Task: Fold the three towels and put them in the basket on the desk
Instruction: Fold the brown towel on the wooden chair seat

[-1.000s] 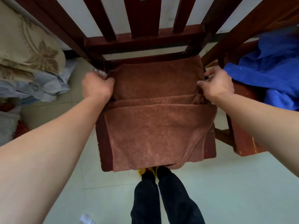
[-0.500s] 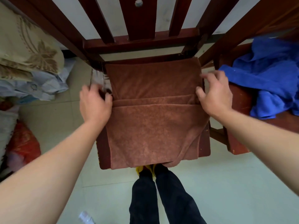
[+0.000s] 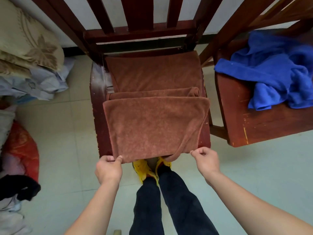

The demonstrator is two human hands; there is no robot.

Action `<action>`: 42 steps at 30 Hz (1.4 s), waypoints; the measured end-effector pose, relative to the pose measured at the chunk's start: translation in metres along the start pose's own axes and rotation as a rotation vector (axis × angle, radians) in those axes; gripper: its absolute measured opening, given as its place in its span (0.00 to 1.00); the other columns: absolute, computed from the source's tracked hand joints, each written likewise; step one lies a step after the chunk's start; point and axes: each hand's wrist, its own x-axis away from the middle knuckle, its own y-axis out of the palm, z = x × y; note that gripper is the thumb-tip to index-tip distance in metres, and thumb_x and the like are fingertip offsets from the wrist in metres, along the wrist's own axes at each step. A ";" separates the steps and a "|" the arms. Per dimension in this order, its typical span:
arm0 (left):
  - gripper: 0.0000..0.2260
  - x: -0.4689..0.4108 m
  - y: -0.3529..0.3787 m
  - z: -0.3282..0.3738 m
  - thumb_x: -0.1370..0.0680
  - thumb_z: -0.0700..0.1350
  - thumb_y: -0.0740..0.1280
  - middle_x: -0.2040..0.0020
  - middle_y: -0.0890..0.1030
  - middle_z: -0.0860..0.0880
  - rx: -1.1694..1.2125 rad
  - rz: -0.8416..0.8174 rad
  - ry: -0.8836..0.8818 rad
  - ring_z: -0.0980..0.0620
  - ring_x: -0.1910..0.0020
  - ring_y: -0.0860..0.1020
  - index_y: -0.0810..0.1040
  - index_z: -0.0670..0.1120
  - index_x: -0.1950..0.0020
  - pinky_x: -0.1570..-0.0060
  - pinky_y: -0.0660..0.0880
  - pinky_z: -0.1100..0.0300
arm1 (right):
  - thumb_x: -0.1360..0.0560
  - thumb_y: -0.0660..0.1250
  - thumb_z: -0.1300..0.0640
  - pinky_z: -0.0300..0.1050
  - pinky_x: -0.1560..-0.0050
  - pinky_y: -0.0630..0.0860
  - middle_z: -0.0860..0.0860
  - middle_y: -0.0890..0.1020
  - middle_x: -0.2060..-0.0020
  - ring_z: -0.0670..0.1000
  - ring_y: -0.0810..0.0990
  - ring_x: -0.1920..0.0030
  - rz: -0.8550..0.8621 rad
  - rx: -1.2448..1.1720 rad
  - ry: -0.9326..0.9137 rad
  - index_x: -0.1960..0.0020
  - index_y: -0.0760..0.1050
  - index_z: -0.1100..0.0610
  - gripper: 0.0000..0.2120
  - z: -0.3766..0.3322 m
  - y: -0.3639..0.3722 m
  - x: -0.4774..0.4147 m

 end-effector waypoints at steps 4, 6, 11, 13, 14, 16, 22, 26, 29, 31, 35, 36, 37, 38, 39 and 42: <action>0.13 0.006 -0.010 -0.004 0.30 0.40 0.70 0.72 0.69 0.49 0.070 -0.013 0.092 0.44 0.68 0.67 0.67 0.46 0.69 0.64 0.68 0.53 | 0.30 0.76 0.55 0.47 0.50 0.72 0.52 0.78 0.51 0.55 0.77 0.50 0.012 -0.231 0.104 0.46 0.73 0.56 0.17 -0.011 0.000 -0.002; 0.14 0.014 -0.014 -0.005 0.29 0.39 0.68 0.70 0.66 0.48 0.145 -0.016 0.135 0.47 0.69 0.62 0.65 0.46 0.69 0.67 0.61 0.55 | 0.31 0.77 0.55 0.48 0.48 0.73 0.53 0.77 0.48 0.56 0.77 0.48 0.024 -0.280 0.120 0.45 0.72 0.56 0.20 -0.015 0.003 -0.002; 0.14 0.019 -0.021 -0.026 0.27 0.37 0.67 0.71 0.67 0.49 0.300 -0.081 0.196 0.50 0.71 0.62 0.64 0.47 0.67 0.70 0.60 0.57 | 0.31 0.76 0.56 0.48 0.48 0.76 0.54 0.81 0.51 0.55 0.80 0.51 0.121 -0.140 -0.038 0.52 0.74 0.54 0.13 0.002 0.010 -0.001; 0.13 0.028 -0.030 -0.041 0.26 0.39 0.69 0.71 0.72 0.49 0.335 -0.085 0.222 0.50 0.71 0.68 0.67 0.47 0.66 0.70 0.64 0.59 | 0.30 0.74 0.57 0.47 0.48 0.76 0.53 0.81 0.51 0.54 0.80 0.51 0.114 -0.180 -0.069 0.48 0.75 0.54 0.13 0.015 0.005 0.010; 0.12 0.032 -0.033 -0.046 0.26 0.40 0.70 0.69 0.74 0.49 0.335 -0.087 0.234 0.50 0.70 0.70 0.68 0.47 0.65 0.69 0.66 0.59 | 0.28 0.73 0.58 0.45 0.50 0.75 0.52 0.80 0.52 0.54 0.79 0.53 0.099 -0.238 -0.066 0.47 0.76 0.55 0.12 0.019 0.000 0.015; 0.09 0.046 -0.042 -0.063 0.26 0.42 0.70 0.67 0.77 0.48 0.331 -0.103 0.249 0.49 0.69 0.73 0.71 0.46 0.62 0.67 0.68 0.59 | 0.27 0.71 0.57 0.44 0.56 0.72 0.53 0.80 0.57 0.53 0.77 0.59 0.057 -0.318 -0.053 0.51 0.80 0.58 0.07 0.032 -0.013 0.032; 0.09 0.100 -0.078 -0.128 0.26 0.44 0.72 0.63 0.81 0.44 0.325 -0.200 0.219 0.47 0.66 0.77 0.76 0.45 0.64 0.59 0.77 0.52 | 0.25 0.66 0.51 0.51 0.55 0.75 0.54 0.78 0.63 0.55 0.76 0.59 0.152 -0.463 -0.046 0.62 0.76 0.59 0.13 0.083 -0.054 0.109; 0.11 0.130 -0.094 -0.163 0.26 0.45 0.71 0.68 0.79 0.46 0.319 -0.224 0.186 0.47 0.67 0.76 0.75 0.45 0.66 0.60 0.77 0.50 | 0.21 0.61 0.47 0.49 0.61 0.66 0.58 0.74 0.64 0.55 0.71 0.62 0.227 -0.280 -0.195 0.58 0.74 0.71 0.25 0.122 -0.071 0.141; 0.11 0.149 -0.097 -0.186 0.25 0.45 0.70 0.67 0.79 0.45 0.333 -0.237 0.160 0.47 0.68 0.75 0.74 0.43 0.65 0.62 0.77 0.51 | 0.23 0.66 0.46 0.47 0.62 0.69 0.55 0.74 0.66 0.54 0.72 0.64 0.119 -0.307 -0.193 0.61 0.74 0.64 0.20 0.146 -0.079 0.154; 0.11 0.159 -0.095 -0.205 0.24 0.44 0.70 0.67 0.79 0.44 0.336 -0.229 0.129 0.46 0.69 0.75 0.74 0.43 0.64 0.66 0.78 0.53 | 0.26 0.71 0.49 0.43 0.64 0.74 0.52 0.79 0.65 0.52 0.77 0.66 -0.034 -0.366 -0.145 0.58 0.77 0.62 0.15 0.164 -0.082 0.161; 0.11 0.173 -0.085 -0.244 0.23 0.44 0.68 0.66 0.77 0.43 0.336 -0.193 0.057 0.46 0.68 0.74 0.73 0.43 0.64 0.68 0.76 0.56 | 0.29 0.74 0.54 0.39 0.70 0.73 0.52 0.80 0.66 0.51 0.76 0.70 -0.204 -0.370 -0.070 0.56 0.78 0.59 0.09 0.206 -0.085 0.163; 0.12 0.177 -0.082 -0.252 0.23 0.44 0.68 0.65 0.77 0.43 0.337 -0.185 0.036 0.46 0.68 0.74 0.72 0.43 0.65 0.68 0.76 0.56 | 0.29 0.74 0.55 0.37 0.73 0.69 0.52 0.78 0.67 0.50 0.72 0.73 -0.214 -0.372 -0.050 0.56 0.77 0.59 0.09 0.216 -0.087 0.163; 0.12 0.183 -0.079 -0.260 0.23 0.44 0.67 0.65 0.77 0.43 0.341 -0.184 0.016 0.46 0.67 0.74 0.72 0.43 0.65 0.68 0.76 0.56 | 0.28 0.74 0.57 0.36 0.77 0.64 0.52 0.75 0.69 0.48 0.68 0.75 -0.216 -0.385 -0.030 0.56 0.77 0.59 0.08 0.227 -0.090 0.164; 0.12 0.187 -0.077 -0.266 0.22 0.43 0.66 0.64 0.77 0.43 0.354 -0.182 -0.003 0.46 0.67 0.74 0.72 0.43 0.65 0.68 0.76 0.56 | 0.28 0.73 0.58 0.35 0.79 0.61 0.51 0.72 0.70 0.47 0.64 0.78 -0.217 -0.400 -0.012 0.55 0.76 0.60 0.07 0.236 -0.093 0.163; 0.11 0.192 -0.075 -0.271 0.22 0.43 0.66 0.64 0.78 0.43 0.369 -0.182 -0.018 0.46 0.67 0.75 0.72 0.43 0.64 0.69 0.76 0.56 | 0.27 0.72 0.60 0.34 0.81 0.59 0.51 0.71 0.71 0.45 0.62 0.80 -0.225 -0.410 0.004 0.54 0.76 0.60 0.07 0.243 -0.095 0.164; 0.10 0.206 -0.072 -0.279 0.22 0.42 0.65 0.63 0.78 0.43 0.415 -0.180 -0.038 0.46 0.67 0.75 0.73 0.42 0.62 0.68 0.76 0.57 | 0.26 0.71 0.62 0.33 0.81 0.62 0.51 0.70 0.71 0.43 0.63 0.82 -0.245 -0.418 0.031 0.53 0.75 0.61 0.06 0.260 -0.104 0.168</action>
